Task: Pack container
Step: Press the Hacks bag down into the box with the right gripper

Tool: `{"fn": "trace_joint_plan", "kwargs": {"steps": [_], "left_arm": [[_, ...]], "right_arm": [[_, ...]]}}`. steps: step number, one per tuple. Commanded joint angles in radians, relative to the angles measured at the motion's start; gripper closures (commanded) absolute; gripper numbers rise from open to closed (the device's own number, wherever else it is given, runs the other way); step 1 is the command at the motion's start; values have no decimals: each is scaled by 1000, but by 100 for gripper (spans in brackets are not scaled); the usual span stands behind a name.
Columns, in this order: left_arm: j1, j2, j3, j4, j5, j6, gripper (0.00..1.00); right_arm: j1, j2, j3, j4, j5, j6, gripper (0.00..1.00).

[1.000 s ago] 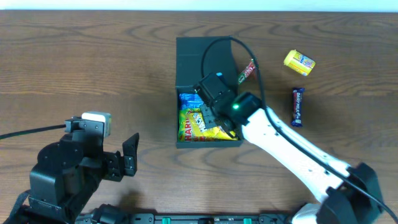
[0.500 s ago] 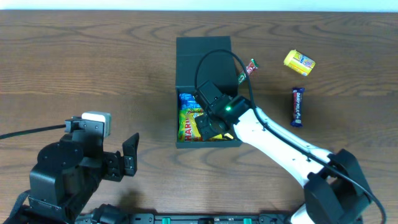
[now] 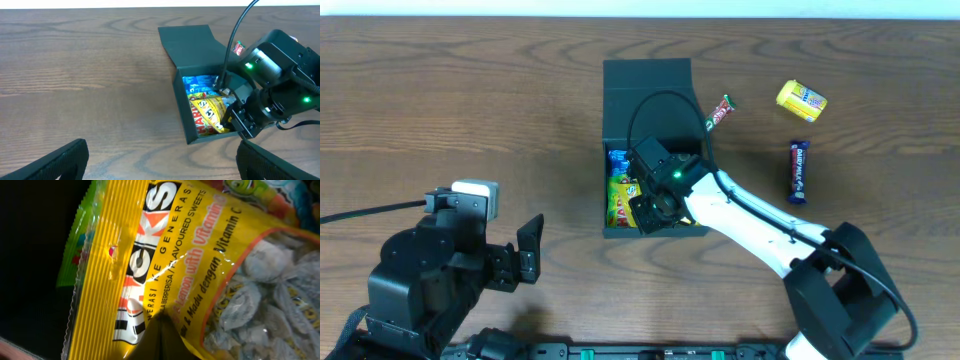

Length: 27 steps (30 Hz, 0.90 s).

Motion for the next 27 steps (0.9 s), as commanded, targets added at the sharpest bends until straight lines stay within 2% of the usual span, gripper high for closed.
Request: {"fn": "trace_joint_plan", "kwargs": {"steps": [1, 14, 21, 27], "left_arm": [[4, -5, 26, -2, -4, 14, 5], [4, -5, 26, -3, -4, 14, 5], [4, -5, 26, -3, -4, 14, 5], [4, -5, 26, -3, -4, 14, 4]], "right_arm": [[-10, 36, -14, -3, -47, -14, 99], [-11, 37, -117, 101, -55, -29, 99], [-11, 28, -95, 106, -63, -30, 99], [-11, -70, -48, 105, -84, -30, 99]]}}
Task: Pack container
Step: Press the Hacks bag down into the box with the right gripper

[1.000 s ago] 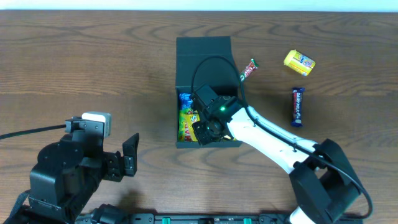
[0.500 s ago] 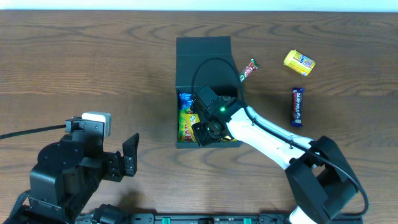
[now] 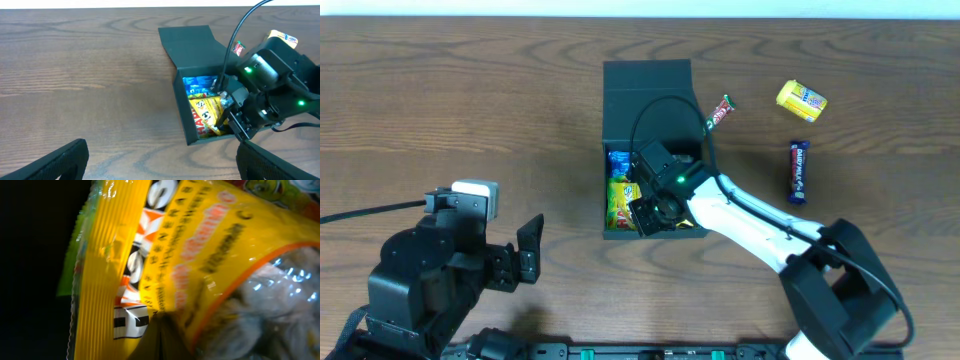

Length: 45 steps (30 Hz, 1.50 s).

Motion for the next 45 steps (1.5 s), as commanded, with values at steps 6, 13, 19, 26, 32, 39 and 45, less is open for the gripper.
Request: {"fn": "trace_joint_plan", "kwargs": {"steps": [6, 13, 19, 26, 32, 39, 45], "left_arm": [[4, -5, 26, -2, -4, 14, 5], [4, -5, 26, -2, -4, 14, 5], [4, -5, 26, -5, -4, 14, 5], [4, -5, 26, -11, -4, 14, 5], [4, -5, 26, -11, -4, 14, 4], [4, -5, 26, -5, -4, 14, 5], [4, -5, 26, -2, -4, 14, 4]], "right_arm": [[3, -171, 23, 23, 45, -13, 99], [3, -109, 21, 34, 106, -6, 99], [-9, -8, 21, 39, 206, 24, 99], [-35, 33, 21, 36, 206, 27, 99], [-35, 32, 22, 29, 206, 77, 99], [-35, -48, 43, 32, 136, 45, 99], [-56, -185, 48, 56, 129, -3, 99]]}}
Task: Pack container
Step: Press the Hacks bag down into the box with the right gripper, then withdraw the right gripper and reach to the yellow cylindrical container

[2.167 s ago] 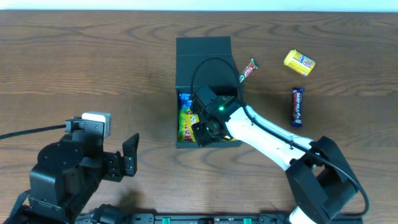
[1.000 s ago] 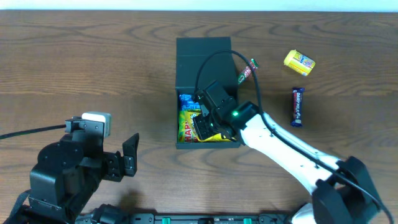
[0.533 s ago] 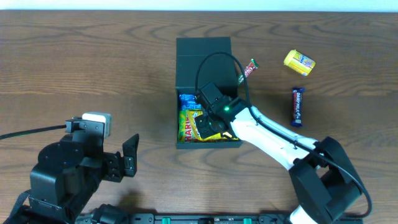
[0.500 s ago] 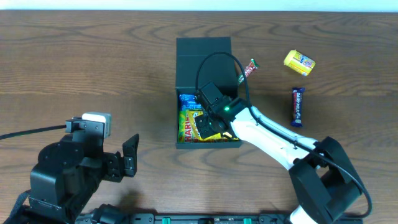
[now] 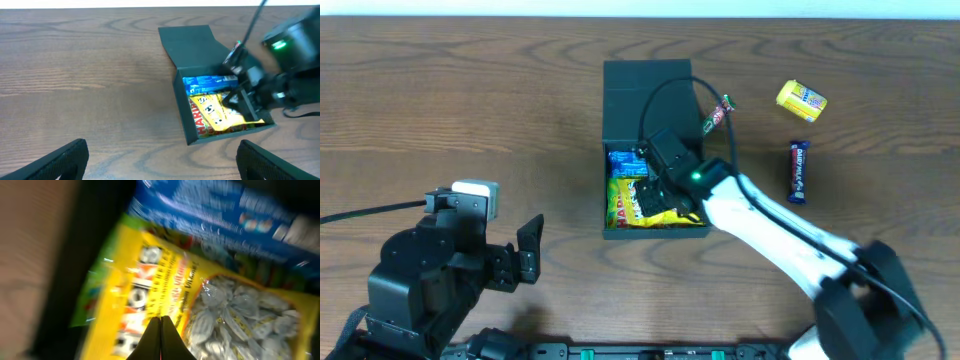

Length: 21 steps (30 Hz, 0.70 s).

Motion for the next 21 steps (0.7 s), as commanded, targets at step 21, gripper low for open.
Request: {"fn": "trace_joint_plan", "kwargs": {"steps": [21], "left_arm": [[4, -5, 26, 1, -4, 14, 5]], "right_arm": [[-24, 158, 19, -51, -264, -169, 99]]}}
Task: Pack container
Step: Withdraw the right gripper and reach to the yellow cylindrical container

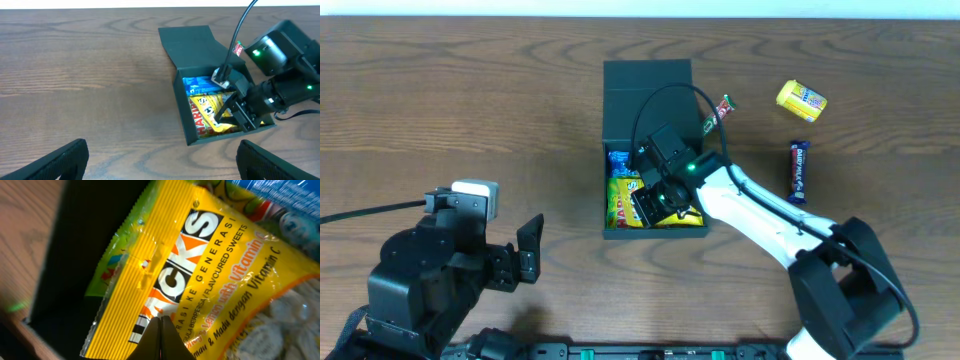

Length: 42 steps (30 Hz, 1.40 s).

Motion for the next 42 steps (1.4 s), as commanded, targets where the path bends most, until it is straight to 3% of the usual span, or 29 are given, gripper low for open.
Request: {"fn": "trace_joint_plan", "kwargs": {"steps": [1, 11, 18, 25, 34, 42], "left_arm": [[4, -5, 26, 0, -4, 14, 5], [4, -5, 26, 1, -4, 14, 5], [4, -5, 26, 0, -4, 14, 5], [4, -5, 26, -1, -4, 14, 5], [4, -5, 25, 0, -4, 14, 4], [4, -5, 24, 1, -3, 14, 4]], "right_arm": [[6, 33, 3, -4, -21, -20, 99], [0, 23, 35, -27, -86, -65, 99], [-55, -124, 163, -64, -68, -108, 99], [-273, -277, 173, -150, 225, -106, 99], [-639, -276, 169, -297, 226, -66, 99], [-712, -273, 162, -312, 232, -68, 98]]}}
